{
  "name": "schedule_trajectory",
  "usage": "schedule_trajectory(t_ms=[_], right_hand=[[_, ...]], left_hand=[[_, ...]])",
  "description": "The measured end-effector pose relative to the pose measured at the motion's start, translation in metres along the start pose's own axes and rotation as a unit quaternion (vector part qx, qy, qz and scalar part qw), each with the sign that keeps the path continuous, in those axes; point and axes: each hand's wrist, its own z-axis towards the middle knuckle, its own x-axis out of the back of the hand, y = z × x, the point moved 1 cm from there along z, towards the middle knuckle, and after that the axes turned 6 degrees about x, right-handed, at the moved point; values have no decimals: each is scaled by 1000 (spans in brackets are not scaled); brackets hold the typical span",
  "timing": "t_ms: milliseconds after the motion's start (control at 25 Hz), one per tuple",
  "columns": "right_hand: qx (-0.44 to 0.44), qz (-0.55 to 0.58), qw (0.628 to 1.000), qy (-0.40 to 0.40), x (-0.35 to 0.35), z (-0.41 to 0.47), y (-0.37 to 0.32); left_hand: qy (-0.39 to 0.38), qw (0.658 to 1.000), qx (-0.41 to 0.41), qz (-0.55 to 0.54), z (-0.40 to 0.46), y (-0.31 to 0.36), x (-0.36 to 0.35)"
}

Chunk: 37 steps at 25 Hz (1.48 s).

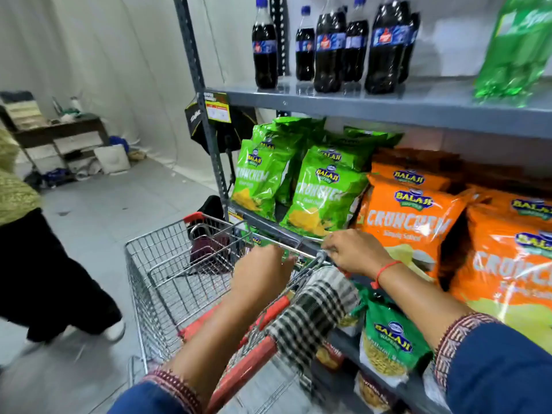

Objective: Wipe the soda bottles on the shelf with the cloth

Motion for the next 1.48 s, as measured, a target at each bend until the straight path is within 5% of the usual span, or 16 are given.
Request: schedule_trajectory(t_ms=[160,360,720,880,1080,1280,1480], right_hand=[[26,54,979,-194,-11,-1,-1],[86,3,963,-255,-13,3,-6],[64,18,986,-155,-7,-3,-8],[25,67,991,-110,13,-15,7],[-21,180,983,-23,58,-28,25],[15,442,889,117,98,-29,2],[-22,470,839,273,136,1,-5]], left_hand=[[-184,980,51,49,-29,-16,-28],[-216,972,71,62,-42,-19,-49],[-161,984,38,61,-38,-12,-30],[-147,980,41,-126,-10,-11,8],[-173,912,-57,-367,44,20,71],[-212,913,-215,-274,86,69,112],[-154,904,-253,-308,137,82,167]])
